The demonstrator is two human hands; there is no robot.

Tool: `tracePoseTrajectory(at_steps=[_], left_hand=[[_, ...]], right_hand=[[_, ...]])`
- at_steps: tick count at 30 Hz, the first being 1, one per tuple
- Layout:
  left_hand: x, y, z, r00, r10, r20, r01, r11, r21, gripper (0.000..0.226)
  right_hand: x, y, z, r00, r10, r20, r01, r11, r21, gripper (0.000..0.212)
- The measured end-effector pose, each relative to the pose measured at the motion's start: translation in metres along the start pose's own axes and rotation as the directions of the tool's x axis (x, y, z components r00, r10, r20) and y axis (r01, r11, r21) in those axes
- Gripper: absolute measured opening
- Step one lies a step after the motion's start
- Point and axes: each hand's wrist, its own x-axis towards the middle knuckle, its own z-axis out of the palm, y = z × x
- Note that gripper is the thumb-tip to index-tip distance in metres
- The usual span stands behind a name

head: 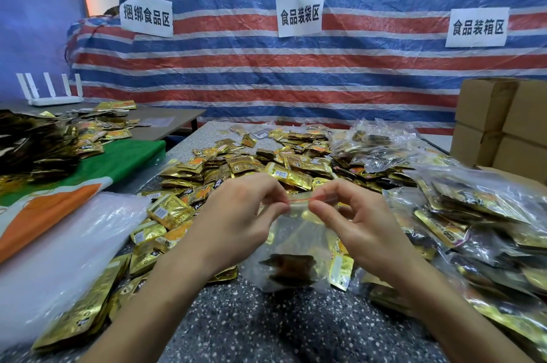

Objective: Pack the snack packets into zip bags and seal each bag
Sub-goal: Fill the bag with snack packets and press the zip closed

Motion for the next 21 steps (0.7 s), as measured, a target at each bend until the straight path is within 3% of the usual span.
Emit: tracePoseTrajectory(at_steps=[7,10,13,17,19,21], left_hand=[[-0.001,0.008,0.004,0.996,0.072,-0.043,-0.069,0.995,0.069,0.009],[-0.001,0.006,0.000,0.997,0.079,0.010,-0.079,0.996,0.032,0.013],[-0.005,-0.006,-0.011,0.998,0.014,0.069,-0.015,1.000,0.012,0.018],[-0.008,-0.023,-0.022,0.992,-0.124,0.022,0.125,0.990,-0.063,0.015],[-0.008,-0.023,-0.022,0.990,-0.142,-0.001,0.141,0.986,-0.088,0.021],[-0.008,-0.019,-0.019,0.991,-0.133,-0.033,0.129,0.986,-0.109,0.024]], right_hand=[[0.002,-0.005,-0.008,0.994,-0.072,0.079,0.084,0.984,-0.158,0.003],[0.001,-0.008,-0.008,0.993,-0.110,0.051,0.119,0.969,-0.217,0.007],[-0.001,-0.008,-0.014,0.997,-0.071,-0.014,0.068,0.984,-0.164,0.007],[-0.001,-0.008,-0.024,0.993,0.080,-0.089,-0.086,0.994,-0.071,0.010],[0.001,-0.011,-0.025,0.989,0.137,-0.055,-0.143,0.981,-0.131,0.012],[0.001,-0.016,-0.022,0.994,0.106,-0.030,-0.110,0.932,-0.346,0.003]])
